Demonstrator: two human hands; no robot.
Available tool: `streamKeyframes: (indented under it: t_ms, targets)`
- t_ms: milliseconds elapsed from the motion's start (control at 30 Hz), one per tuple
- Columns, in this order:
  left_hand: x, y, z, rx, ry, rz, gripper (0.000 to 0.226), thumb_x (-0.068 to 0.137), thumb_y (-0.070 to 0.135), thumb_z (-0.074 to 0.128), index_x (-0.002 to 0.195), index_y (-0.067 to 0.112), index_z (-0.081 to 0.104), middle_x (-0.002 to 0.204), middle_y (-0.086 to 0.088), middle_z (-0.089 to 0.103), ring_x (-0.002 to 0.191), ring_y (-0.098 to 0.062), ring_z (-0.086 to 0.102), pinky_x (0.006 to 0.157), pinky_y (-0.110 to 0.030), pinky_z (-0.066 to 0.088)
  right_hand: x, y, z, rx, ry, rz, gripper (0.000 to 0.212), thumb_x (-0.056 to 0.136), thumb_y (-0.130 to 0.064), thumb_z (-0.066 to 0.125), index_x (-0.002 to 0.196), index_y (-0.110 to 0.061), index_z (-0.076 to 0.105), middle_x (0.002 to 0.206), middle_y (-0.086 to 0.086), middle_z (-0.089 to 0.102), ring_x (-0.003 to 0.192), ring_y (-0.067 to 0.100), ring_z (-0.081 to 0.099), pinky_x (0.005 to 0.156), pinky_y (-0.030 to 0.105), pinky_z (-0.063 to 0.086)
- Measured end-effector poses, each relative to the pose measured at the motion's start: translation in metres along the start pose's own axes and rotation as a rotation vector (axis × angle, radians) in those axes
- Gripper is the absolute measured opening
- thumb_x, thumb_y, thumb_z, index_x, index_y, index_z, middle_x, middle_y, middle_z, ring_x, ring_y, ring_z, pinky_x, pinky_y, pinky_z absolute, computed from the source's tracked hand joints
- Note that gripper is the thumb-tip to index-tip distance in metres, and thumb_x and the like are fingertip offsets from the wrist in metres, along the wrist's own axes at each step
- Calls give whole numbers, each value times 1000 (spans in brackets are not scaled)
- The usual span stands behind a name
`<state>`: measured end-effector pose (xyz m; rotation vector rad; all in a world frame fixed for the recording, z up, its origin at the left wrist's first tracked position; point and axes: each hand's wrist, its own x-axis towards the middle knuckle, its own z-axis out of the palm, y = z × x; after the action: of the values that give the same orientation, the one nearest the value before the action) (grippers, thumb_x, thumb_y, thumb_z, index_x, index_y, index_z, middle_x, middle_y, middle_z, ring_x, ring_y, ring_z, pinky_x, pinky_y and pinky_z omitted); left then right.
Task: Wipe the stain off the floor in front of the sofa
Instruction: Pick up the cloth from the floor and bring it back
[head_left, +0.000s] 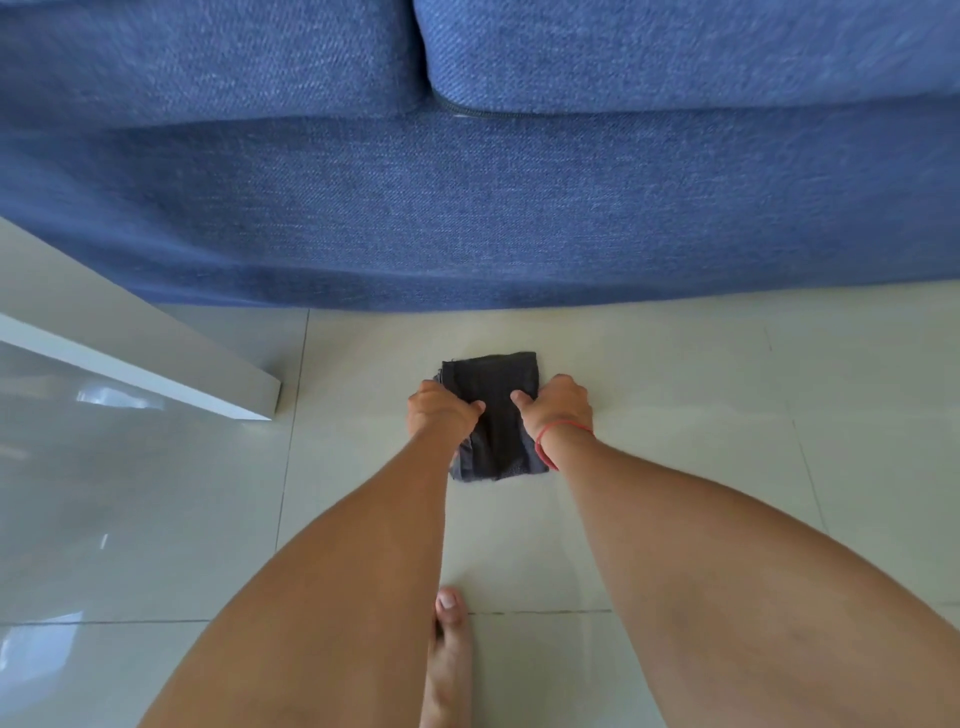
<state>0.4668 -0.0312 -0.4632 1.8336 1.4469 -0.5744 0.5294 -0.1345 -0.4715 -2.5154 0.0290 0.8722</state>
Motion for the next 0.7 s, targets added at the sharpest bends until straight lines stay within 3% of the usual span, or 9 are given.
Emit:
streamKeyframes:
  t_ms: [167,333,500,633,700]
  targets:
    - [-23,-15,4,-82,-108,-85,58,80,31,77,122,2,50,111,-19,67,67,-27,71,70,-37,62,-22,19,-2,36,-78,113,44,85,-32,69,115,-3,57,122,17,62,110,36,61,87,37,50]
    - [-56,-34,15,10,-183,-36,63,82,28,74,131,2,45,123,-17,60,103,-33,67,85,-39,59,-49,35,-20,-56,-196,116,45,85,-24,69,122,-4,53,129,15,59,116,33,59,93,35,48]
    - [-98,5,-20,-160,-75,161,57,85,32,69,131,4,50,122,-16,62,104,-34,65,79,-41,60,-66,2,-82,7,-36,-18,38,89,-23,64,120,-4,53,130,17,57,118,35,56,94,36,46]
    - [-156,45,-79,-314,8,309,45,90,27,63,126,3,54,120,-17,63,99,-34,64,69,-35,55,-105,-48,-151,71,84,-197,36,91,-23,61,121,-5,54,131,16,56,122,34,52,94,36,43]
    - [-189,57,-111,-344,49,342,44,90,29,63,126,4,54,122,-18,62,104,-36,64,71,-35,53,-132,-68,-182,121,109,-281,34,94,-21,55,124,-6,51,132,18,53,123,35,50,96,36,41]
